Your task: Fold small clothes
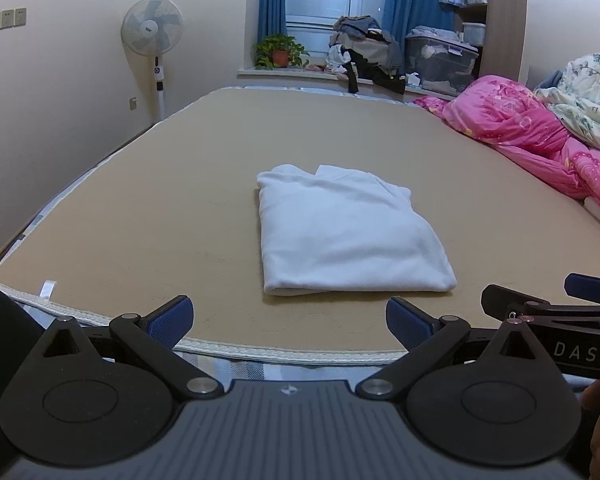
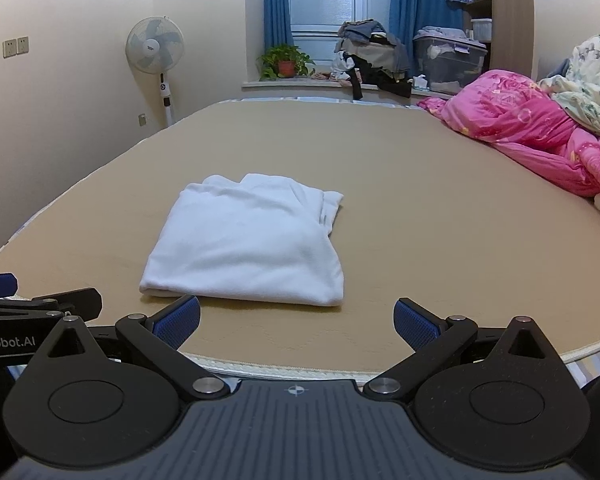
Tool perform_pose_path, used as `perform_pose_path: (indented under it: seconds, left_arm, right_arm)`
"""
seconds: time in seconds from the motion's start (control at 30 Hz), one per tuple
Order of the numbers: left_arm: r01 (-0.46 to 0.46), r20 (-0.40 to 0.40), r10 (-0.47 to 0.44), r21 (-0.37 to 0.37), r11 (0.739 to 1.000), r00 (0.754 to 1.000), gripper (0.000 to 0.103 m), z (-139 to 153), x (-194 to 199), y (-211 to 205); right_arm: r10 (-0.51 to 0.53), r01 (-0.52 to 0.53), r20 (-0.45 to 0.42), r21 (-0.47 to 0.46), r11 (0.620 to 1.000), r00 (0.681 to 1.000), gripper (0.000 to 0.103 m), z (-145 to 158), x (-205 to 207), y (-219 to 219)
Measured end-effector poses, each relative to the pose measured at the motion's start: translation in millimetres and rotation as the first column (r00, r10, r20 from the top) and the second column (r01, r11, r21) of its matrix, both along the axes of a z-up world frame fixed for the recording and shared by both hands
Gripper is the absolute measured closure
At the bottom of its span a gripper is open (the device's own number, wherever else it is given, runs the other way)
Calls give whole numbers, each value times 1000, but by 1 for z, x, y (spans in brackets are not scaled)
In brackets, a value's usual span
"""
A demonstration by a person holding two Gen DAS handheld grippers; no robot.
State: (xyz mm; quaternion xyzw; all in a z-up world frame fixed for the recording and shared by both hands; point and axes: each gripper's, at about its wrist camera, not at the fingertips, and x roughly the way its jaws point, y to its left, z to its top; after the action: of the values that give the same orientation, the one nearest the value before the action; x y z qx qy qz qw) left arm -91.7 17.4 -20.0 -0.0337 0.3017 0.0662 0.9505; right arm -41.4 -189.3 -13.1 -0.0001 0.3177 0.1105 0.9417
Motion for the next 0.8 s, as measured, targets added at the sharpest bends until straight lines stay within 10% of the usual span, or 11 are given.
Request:
perform_pose_path:
  seconds: [0.8]
  left_arm:
    - [14, 10, -14, -3, 1000, 1000, 0, -1, 1, 1]
  right_arm:
    - [-5, 5, 4, -13, 1000, 1000, 1, 0, -1, 4]
